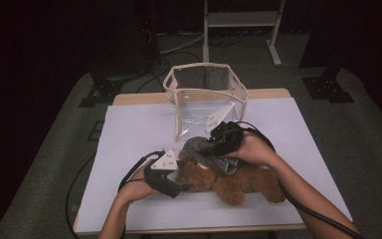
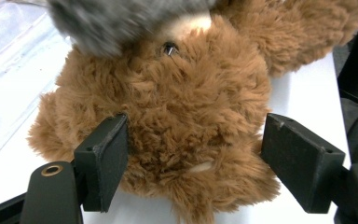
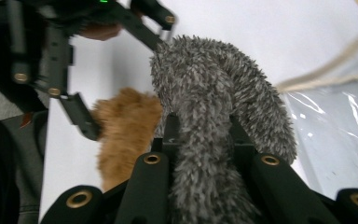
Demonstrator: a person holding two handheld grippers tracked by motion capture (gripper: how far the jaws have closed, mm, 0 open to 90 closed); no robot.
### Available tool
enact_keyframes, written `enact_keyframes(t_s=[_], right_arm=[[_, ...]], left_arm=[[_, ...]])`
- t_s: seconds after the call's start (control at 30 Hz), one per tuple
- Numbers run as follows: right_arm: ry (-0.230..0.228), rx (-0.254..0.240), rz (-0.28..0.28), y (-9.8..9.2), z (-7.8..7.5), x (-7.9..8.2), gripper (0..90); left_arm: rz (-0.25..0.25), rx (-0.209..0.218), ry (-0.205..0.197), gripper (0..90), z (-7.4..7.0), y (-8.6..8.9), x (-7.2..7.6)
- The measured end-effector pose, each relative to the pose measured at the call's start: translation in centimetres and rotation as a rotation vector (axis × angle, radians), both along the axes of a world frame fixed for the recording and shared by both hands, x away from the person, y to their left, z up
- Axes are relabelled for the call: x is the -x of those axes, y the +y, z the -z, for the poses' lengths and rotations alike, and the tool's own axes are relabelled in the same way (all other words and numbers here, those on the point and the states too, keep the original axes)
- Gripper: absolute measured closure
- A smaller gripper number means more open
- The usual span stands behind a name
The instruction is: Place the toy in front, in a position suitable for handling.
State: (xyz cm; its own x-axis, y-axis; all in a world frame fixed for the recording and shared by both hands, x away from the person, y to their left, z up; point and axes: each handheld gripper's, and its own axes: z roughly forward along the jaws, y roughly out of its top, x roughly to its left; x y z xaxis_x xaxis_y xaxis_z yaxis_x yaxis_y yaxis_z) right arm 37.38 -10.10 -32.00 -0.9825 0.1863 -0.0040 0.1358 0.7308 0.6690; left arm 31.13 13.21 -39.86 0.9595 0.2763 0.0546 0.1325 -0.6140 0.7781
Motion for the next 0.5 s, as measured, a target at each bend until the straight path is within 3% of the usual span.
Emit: enact_keyframes(t_s=[0.2, 0.27, 0.37, 0.5], right_arm=[[0.054, -0.026, 0.014, -0.9, 1.1, -0.3, 74.4], [0.071, -0.039, -0.012, -0.8, 1.3, 0.2, 74.4], [0.107, -0.049, -0.059, -0.6, 1.5, 1.2, 74.3], [0.066, -0.049, -0.030, -1.0, 0.7, 1.1, 74.3]], left_arm=[[-0.032, 0.030, -0.023, 23.9, -0.5, 0.3, -0.2], [-0.041, 0.047, -0.028, 23.9, -0.6, 0.2, -0.2], [-0.022, 0.033, -0.014, 23.9, -0.4, -0.2, -0.1], [0.000, 0.019, -0.001, 24.1, -0.1, -0.5, 0.1]])
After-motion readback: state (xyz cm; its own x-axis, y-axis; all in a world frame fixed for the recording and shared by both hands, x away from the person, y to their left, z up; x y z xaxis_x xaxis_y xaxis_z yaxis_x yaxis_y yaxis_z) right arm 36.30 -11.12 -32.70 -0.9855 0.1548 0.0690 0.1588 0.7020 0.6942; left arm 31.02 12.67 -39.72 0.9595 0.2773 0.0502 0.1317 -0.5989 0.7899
